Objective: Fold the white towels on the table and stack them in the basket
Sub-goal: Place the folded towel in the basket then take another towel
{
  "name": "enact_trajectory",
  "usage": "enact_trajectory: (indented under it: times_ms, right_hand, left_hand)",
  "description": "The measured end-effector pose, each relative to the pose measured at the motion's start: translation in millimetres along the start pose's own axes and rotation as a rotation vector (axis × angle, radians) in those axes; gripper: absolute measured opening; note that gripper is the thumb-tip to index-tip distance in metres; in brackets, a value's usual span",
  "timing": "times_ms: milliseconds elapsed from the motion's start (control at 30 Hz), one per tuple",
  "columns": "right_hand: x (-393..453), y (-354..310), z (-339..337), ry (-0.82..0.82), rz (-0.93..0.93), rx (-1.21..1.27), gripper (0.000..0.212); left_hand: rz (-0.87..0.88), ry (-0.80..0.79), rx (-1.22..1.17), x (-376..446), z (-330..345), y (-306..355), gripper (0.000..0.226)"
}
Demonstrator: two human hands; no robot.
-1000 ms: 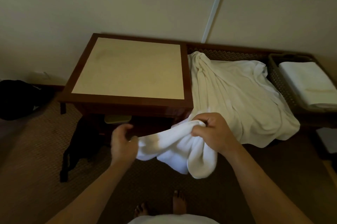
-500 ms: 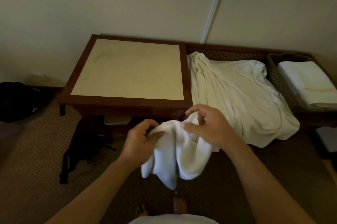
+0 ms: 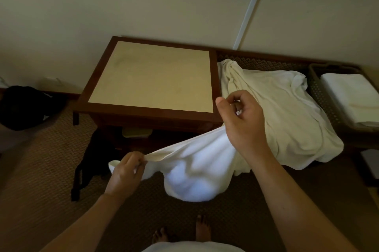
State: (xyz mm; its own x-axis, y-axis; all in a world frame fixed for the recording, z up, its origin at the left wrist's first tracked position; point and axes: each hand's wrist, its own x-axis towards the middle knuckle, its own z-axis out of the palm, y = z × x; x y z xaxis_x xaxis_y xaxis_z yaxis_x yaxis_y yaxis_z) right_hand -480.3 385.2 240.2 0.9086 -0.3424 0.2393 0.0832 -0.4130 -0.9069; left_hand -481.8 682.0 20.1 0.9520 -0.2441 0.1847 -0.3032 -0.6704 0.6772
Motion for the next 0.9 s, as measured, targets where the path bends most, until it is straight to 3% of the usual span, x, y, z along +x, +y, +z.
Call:
enact_trajectory:
  times_ms: [100, 200, 333, 500, 667, 833, 900]
  right_hand:
    - [-1.4, -18.6, 12.1, -0.032, -0.026, 0.018, 0.019]
    - [-3.2, -30.3, 22.9, -0.061, -0.048, 0.04, 0.019]
    - [-5.7, -42.8, 30.9, -0.076, -0.073, 0.059, 0.018]
    - [-5.9, -54.1, 34.3, -0.082, -0.102, 0.061, 0.019]
    - [-4.6, -52.7, 33.4, -0.049, -0.072, 0.047, 0.019]
    - [-6.9, -47.3, 34.8, -0.038, -0.053, 0.005, 0.018]
    - [-6.1, -45.9, 33.7, -0.012, -0.022, 0.012, 0.019]
  left_hand:
    - [0.098, 0.023, -0.005, -6.6, 10.0, 0.7, 0.017]
    - [0.02, 0.028, -0.01, -7.0, 23.1, 4.4, 0.01]
    - [-0.061, -0.019, -0.068, -7.8, 38.1, 11.7, 0.028]
    - [0.0, -0.134, -0.048, -4.7, 47.2, 21.3, 0.046]
    - [0.022, -0.183, -0.044, -4.8, 57.3, 18.4, 0.039]
    - [-0.031, -0.164, -0.11, -11.7, 48.4, 6.5, 0.012]
    - [-0.071, -0.16, -0.122, -16.9, 43.6, 2.0, 0.022]
